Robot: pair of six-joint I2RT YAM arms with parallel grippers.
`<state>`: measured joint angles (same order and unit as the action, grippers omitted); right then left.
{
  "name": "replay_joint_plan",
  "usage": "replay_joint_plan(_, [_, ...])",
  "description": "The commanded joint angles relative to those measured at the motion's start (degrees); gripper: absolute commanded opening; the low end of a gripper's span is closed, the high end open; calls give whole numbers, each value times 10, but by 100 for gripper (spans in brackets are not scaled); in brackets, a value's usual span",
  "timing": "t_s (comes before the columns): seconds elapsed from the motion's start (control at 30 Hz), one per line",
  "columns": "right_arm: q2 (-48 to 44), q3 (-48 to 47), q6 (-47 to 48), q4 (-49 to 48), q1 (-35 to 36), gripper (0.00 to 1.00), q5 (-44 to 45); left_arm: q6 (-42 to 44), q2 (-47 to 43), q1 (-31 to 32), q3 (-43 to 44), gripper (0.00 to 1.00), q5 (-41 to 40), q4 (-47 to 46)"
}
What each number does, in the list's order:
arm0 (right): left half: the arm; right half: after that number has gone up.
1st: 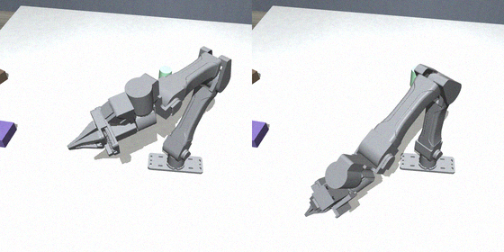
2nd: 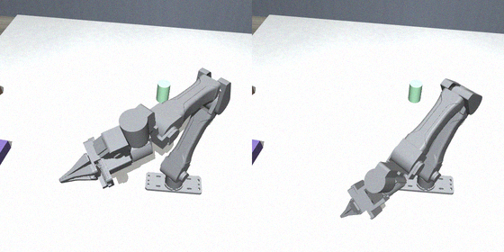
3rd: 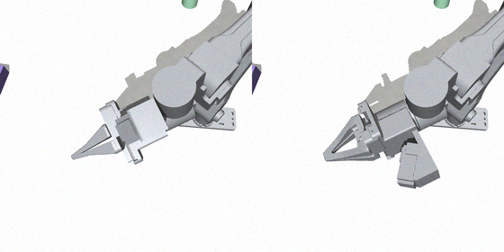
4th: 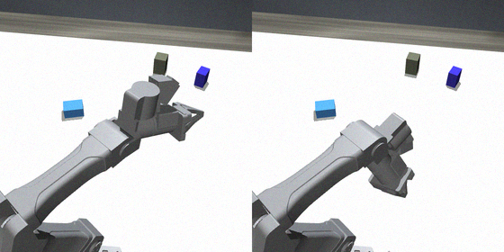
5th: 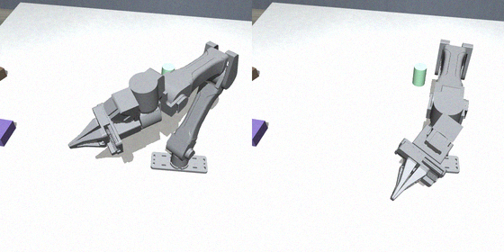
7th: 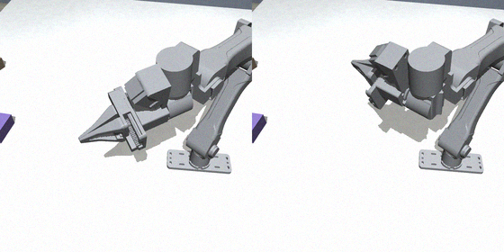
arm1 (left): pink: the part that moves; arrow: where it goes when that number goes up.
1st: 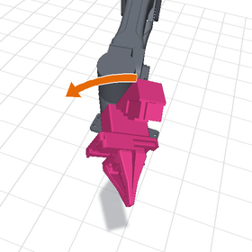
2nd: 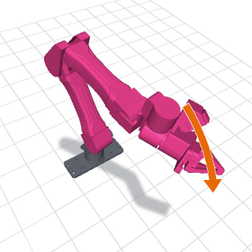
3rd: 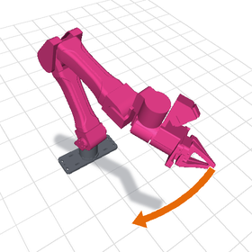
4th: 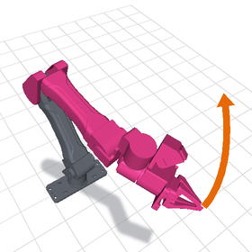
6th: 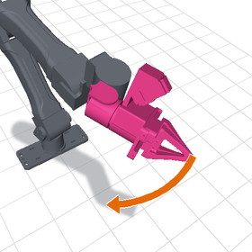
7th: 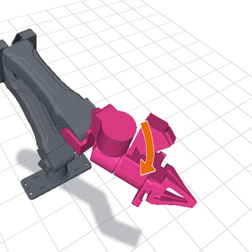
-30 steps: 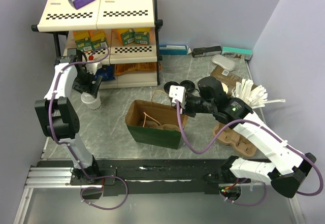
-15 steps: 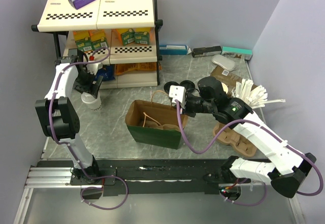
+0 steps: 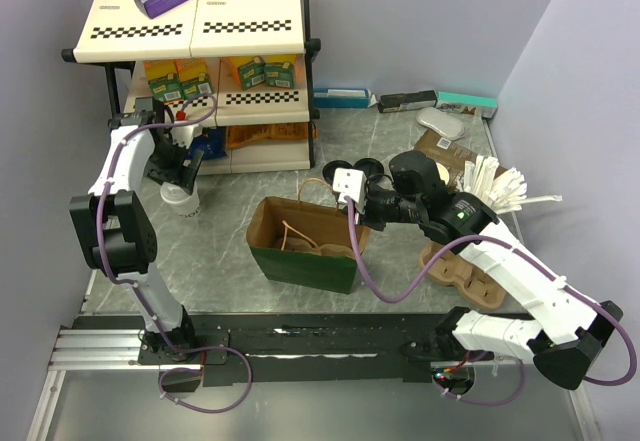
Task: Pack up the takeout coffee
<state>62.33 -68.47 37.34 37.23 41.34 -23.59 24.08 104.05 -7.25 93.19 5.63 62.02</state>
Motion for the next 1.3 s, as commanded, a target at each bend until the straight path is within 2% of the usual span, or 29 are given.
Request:
replay_joint_plan(0.0, [-7,-4,-1,-16,-3,0,-9,-18,2,4,-9,85,8,5])
replay_joint_plan(0.13, [-7,-4,-2,-17,-3,0,-9,-15,2,4,-13,81,10,6])
replay_joint_plan(0.27, [-8,-4,0,-16,-3,0,-4,-11,4,4,-12,59,18,20])
replay_joint_plan(0.5, [-3,-20,5,-12,-5,0,23,18,-62,4,-3,42,43,49])
replay_joint_plan(0.53, [0,-23,5,-12,-7,0,28,21,-71,4,-5,36,48,53])
replay_joint_plan(0.6, [4,-31,6,-15,-12,0,36,31,-98,4,-13,33,62,57])
replay_joint_plan(0.8, [25,-55,26,-19,-20,0,71,67,-155,4,-69,9,120,55])
replay_joint_plan(0.83, [26,-58,30,-22,-20,0,80,76,-168,4,-78,1,161,57])
replay_joint_plan(0.9, [32,-65,36,-30,-21,0,121,109,-208,4,-83,1,205,62])
replay_joint_plan(0.93, [32,-69,38,-31,-21,0,130,126,-223,5,-73,1,261,76])
replay_joint_plan(1.0, [34,-85,48,-29,-21,0,151,145,-273,4,-56,1,318,72])
replay_joint_plan(1.03, [35,-90,50,-25,-21,0,152,152,-288,4,-22,1,387,72])
replay_joint_plan(1.07, [35,-102,55,-14,-22,0,152,167,-317,4,-4,1,420,72])
replay_joint_plan(1.17, [37,-115,54,6,-22,0,150,134,-364,14,37,1,483,15])
replay_joint_plan(1.27, [33,-109,43,11,-21,0,157,119,-378,30,70,1,517,1])
